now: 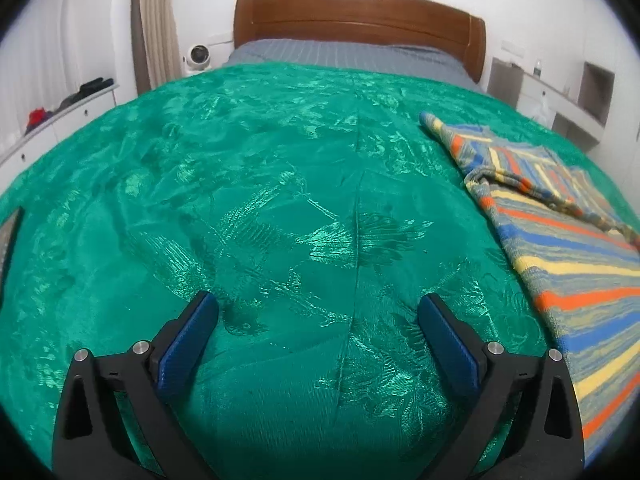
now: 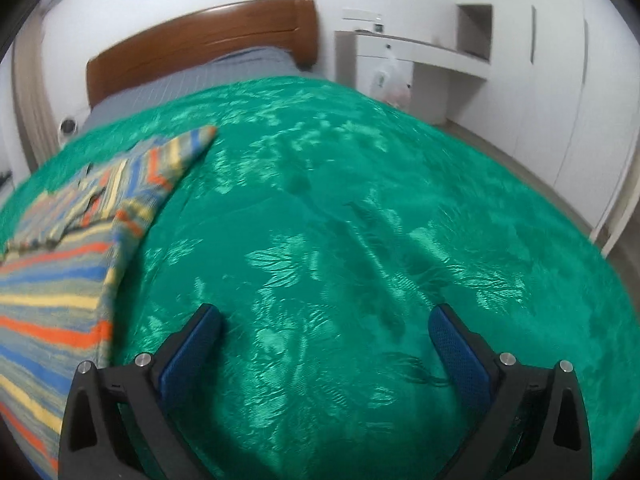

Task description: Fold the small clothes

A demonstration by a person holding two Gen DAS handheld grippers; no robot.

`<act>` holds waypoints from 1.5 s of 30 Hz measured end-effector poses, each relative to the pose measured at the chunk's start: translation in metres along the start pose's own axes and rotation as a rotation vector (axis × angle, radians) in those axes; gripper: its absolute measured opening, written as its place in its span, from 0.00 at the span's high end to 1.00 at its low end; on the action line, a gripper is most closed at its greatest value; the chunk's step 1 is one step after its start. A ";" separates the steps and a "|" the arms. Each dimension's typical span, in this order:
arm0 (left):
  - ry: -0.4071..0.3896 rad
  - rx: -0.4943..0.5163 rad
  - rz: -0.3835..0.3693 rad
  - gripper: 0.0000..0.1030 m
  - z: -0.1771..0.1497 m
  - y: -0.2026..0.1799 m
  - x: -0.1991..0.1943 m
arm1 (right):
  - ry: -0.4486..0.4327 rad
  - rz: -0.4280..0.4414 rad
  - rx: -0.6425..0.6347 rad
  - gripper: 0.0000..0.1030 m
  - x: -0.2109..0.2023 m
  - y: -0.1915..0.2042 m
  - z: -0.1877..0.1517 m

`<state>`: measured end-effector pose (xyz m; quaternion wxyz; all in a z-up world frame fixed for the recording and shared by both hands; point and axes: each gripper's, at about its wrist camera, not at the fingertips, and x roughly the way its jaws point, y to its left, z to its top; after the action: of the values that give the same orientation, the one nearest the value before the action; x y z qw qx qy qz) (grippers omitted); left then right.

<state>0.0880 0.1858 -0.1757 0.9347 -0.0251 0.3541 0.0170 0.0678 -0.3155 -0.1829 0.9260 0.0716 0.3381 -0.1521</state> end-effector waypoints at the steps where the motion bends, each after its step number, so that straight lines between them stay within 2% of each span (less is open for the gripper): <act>1: -0.002 -0.002 -0.004 0.02 0.000 0.000 0.001 | -0.006 0.001 0.003 0.00 0.001 -0.001 -0.001; 16: -0.019 -0.005 -0.006 0.02 -0.003 -0.001 0.003 | 0.005 0.029 0.021 0.00 0.008 -0.005 -0.004; 45: -0.026 -0.013 -0.014 0.02 -0.002 -0.001 0.004 | 0.006 0.025 0.018 0.00 0.009 -0.005 -0.005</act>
<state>0.0892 0.1849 -0.1800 0.9392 -0.0335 0.3414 0.0131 0.0695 -0.3208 -0.1927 0.9261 0.0847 0.3387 -0.1431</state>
